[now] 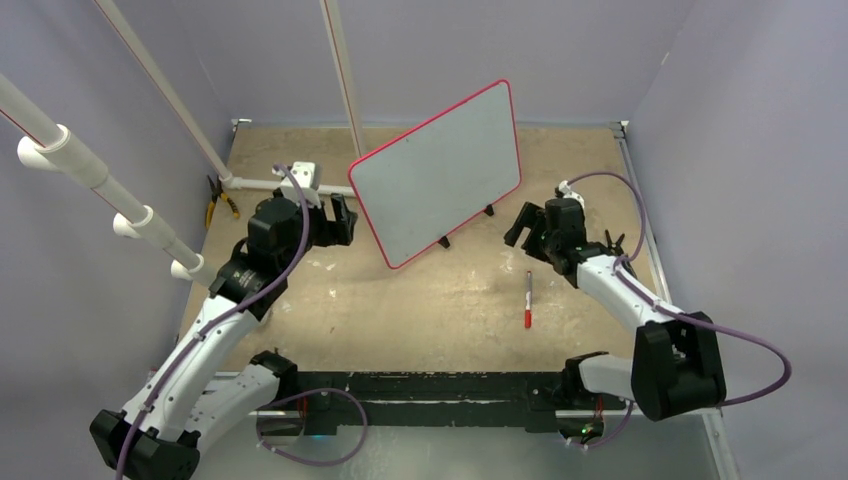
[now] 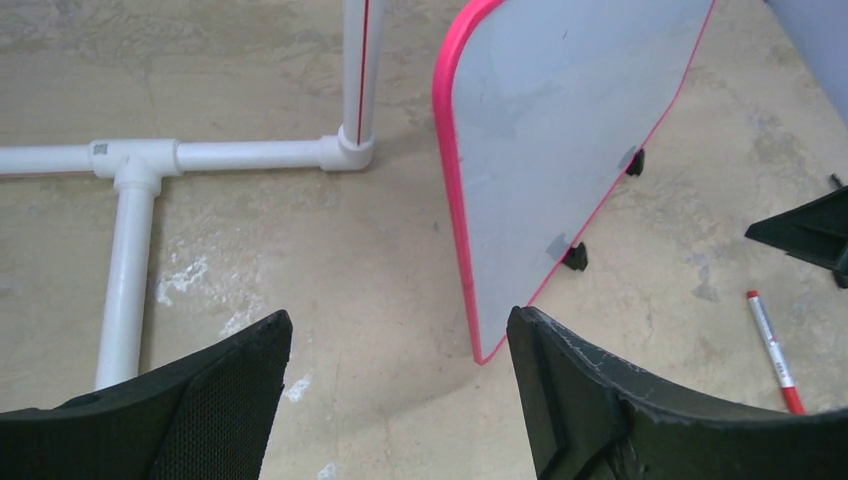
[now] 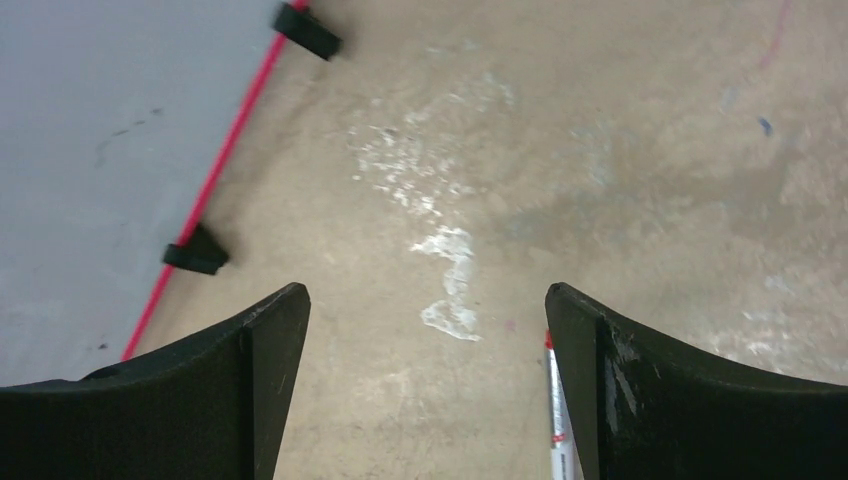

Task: Write a sentence on the whiteboard
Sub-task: Adjust the whiteboard on the whiteboard stand, then pick up the whiteboard marker from the center of the board.

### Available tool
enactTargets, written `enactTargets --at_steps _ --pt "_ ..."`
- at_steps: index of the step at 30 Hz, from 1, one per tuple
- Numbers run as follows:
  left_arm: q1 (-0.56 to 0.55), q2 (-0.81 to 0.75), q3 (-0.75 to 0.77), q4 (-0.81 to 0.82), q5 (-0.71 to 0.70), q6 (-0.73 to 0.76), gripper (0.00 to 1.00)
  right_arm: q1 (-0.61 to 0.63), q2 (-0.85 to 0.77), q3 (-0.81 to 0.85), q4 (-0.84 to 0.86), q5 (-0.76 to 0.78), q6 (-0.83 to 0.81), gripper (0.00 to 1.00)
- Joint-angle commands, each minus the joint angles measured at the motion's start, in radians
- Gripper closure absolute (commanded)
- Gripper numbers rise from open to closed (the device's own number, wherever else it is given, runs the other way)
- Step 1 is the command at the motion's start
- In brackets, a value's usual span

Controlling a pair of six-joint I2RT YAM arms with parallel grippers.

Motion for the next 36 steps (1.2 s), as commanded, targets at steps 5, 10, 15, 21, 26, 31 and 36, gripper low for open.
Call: enactTargets --at_steps 5,10,15,21,26,31,36 --pt "0.005 -0.085 -0.102 0.056 -0.084 0.095 0.22 -0.003 0.072 0.019 -0.188 0.142 0.06 0.18" --pt "0.004 -0.077 -0.098 0.061 -0.022 0.09 0.22 -0.003 0.136 0.05 -0.246 0.167 0.009 0.24" --pt "0.004 -0.073 -0.1 0.056 0.013 0.08 0.22 -0.003 0.208 0.056 -0.262 0.089 -0.021 0.33" --pt "0.004 -0.071 -0.101 0.061 0.026 0.075 0.22 -0.003 0.305 0.071 -0.264 0.011 -0.075 0.42" --pt "0.004 -0.059 -0.101 0.062 0.037 0.073 0.23 0.001 0.349 0.077 -0.282 -0.044 -0.098 0.46" --pt "0.004 -0.058 -0.102 0.064 0.043 0.071 0.23 0.01 0.363 0.085 -0.332 -0.043 -0.088 0.45" --pt "0.004 -0.074 -0.104 0.065 0.058 0.066 0.23 0.01 0.354 0.085 -0.386 -0.034 -0.049 0.44"
